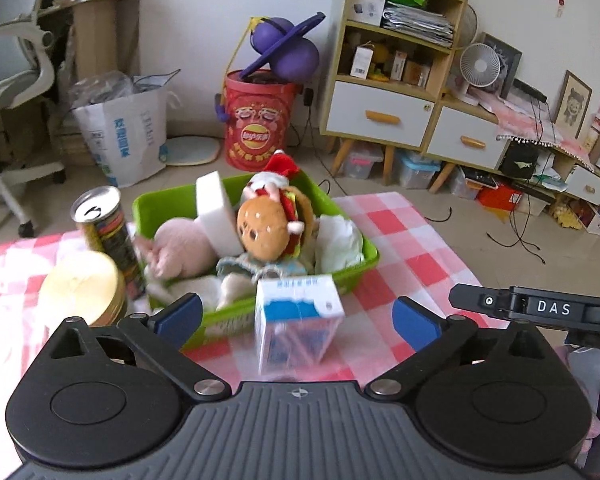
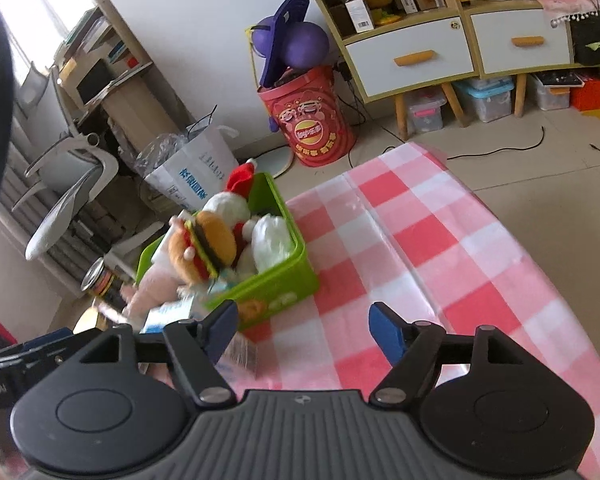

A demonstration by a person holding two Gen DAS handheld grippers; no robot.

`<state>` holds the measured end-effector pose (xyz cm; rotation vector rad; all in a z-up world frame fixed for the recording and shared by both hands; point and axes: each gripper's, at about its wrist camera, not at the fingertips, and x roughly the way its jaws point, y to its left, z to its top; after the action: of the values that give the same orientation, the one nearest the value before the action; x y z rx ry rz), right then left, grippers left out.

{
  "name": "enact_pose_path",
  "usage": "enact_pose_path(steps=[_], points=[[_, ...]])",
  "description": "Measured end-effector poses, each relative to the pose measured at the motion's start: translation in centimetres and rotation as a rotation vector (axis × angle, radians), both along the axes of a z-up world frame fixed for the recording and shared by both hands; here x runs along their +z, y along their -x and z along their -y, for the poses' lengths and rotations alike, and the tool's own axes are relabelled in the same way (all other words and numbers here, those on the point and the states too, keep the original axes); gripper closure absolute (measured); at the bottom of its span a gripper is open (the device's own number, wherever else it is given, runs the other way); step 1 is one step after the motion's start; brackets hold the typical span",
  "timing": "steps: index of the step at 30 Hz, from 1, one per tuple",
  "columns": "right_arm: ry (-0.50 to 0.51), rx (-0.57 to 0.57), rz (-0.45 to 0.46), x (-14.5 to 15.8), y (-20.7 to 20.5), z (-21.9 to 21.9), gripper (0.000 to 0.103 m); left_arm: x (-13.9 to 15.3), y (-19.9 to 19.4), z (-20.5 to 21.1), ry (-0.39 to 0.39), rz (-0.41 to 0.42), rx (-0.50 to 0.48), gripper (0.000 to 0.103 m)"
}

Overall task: Organize soft objects
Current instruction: 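Move both tools back over the table toward the two brown discs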

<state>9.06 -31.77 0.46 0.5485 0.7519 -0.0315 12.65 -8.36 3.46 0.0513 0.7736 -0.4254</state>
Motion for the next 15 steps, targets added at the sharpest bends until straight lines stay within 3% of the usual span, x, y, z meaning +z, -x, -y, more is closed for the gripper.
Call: enact_pose_path(steps=[10,15], points=[[0.061,0.054,-0.018,-0.3,4.4,-2.4,0.052,-1.7,5.0,-2.6,0.025,-0.030,0.051,0.005],[0.154,0.123,-0.007,-1.4,6.1,-4.1,0.051,-3.7,6.5,-3.7,0.045,-0.061,0.079,0.005]])
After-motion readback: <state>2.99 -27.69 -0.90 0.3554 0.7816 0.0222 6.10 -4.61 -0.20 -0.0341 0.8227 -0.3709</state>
